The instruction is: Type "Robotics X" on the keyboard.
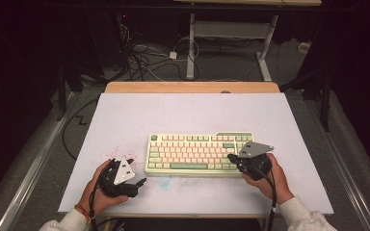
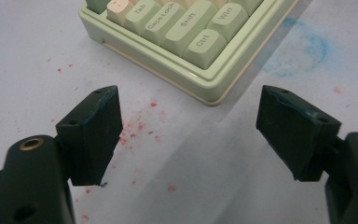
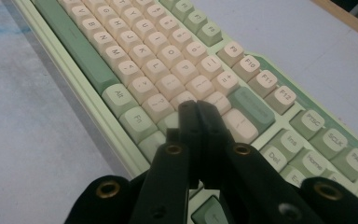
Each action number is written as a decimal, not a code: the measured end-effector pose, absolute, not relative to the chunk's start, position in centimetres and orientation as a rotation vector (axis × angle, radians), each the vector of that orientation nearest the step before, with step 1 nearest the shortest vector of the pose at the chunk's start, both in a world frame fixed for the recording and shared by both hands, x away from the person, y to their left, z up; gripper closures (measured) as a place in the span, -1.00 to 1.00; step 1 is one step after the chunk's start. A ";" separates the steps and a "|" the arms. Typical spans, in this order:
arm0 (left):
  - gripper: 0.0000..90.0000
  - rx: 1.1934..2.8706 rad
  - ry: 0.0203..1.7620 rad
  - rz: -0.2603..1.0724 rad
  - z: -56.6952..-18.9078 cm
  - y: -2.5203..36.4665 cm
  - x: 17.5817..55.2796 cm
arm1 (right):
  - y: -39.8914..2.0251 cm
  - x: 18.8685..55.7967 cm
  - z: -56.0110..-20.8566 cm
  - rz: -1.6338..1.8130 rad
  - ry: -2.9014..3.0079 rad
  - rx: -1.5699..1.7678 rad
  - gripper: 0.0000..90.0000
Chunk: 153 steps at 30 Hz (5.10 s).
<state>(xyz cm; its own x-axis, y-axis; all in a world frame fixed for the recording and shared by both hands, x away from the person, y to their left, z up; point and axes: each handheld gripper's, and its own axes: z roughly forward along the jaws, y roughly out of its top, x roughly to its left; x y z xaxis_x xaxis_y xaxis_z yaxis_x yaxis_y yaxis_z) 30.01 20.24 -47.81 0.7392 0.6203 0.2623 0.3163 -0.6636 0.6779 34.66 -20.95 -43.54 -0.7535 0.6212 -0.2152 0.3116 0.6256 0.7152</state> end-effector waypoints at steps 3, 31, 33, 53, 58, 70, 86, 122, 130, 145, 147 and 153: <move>-0.53 2.318 0.699 0.642 -47.8 20.2 30.0 | -20.5 35.0 -43.8 0.921 2.414 0.729 1.00; 0.62 2.268 0.814 0.535 -46.5 21.4 30.8 | -20.6 35.6 -45.8 0.908 2.420 0.765 1.00; 0.79 2.268 0.804 0.517 -46.2 21.5 30.9 | -20.5 35.6 -45.8 0.903 2.417 0.766 1.00; 0.94 2.313 0.734 0.447 -44.2 19.7 32.6 | -20.3 35.4 -45.8 0.887 2.406 0.769 1.00; 0.92 2.333 0.728 0.442 -43.6 19.0 33.2 | -20.4 35.4 -45.8 0.891 2.406 0.770 1.00; 0.90 2.372 0.695 0.436 -43.0 16.8 35.0 | -20.3 35.4 -45.8 0.888 2.402 0.770 1.00; 0.93 2.427 0.617 0.402 -43.8 12.8 36.9 | -20.4 35.3 -45.9 0.892 2.399 0.767 1.00; 0.94 2.482 0.569 0.432 -45.3 10.5 37.1 | -20.4 35.2 -45.9 0.896 2.392 0.766 1.00; 0.89 2.451 0.558 0.448 -44.4 10.7 36.8 | -20.5 35.3 -45.8 0.896 2.401 0.760 1.00; 0.57 2.390 0.545 0.525 -43.7 11.2 36.5 | -20.8 34.5 -43.9 0.974 2.348 0.729 0.95; 0.47 2.373 0.558 0.558 -43.6 11.3 36.4 | -20.7 34.4 -43.7 0.981 2.342 0.724 0.92; 0.04 2.354 0.568 0.607 -43.6 11.2 36.2 | -20.9 34.3 -43.1 0.981 2.301 0.749 0.55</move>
<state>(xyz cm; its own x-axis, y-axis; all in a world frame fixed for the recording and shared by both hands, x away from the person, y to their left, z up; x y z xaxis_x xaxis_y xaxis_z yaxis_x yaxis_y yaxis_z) 36.21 11.23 -43.63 0.8006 0.5322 0.2754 0.2399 -0.7058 0.6666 34.27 -20.93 -43.08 -0.7095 0.6609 -0.2447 0.2809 0.5837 0.7618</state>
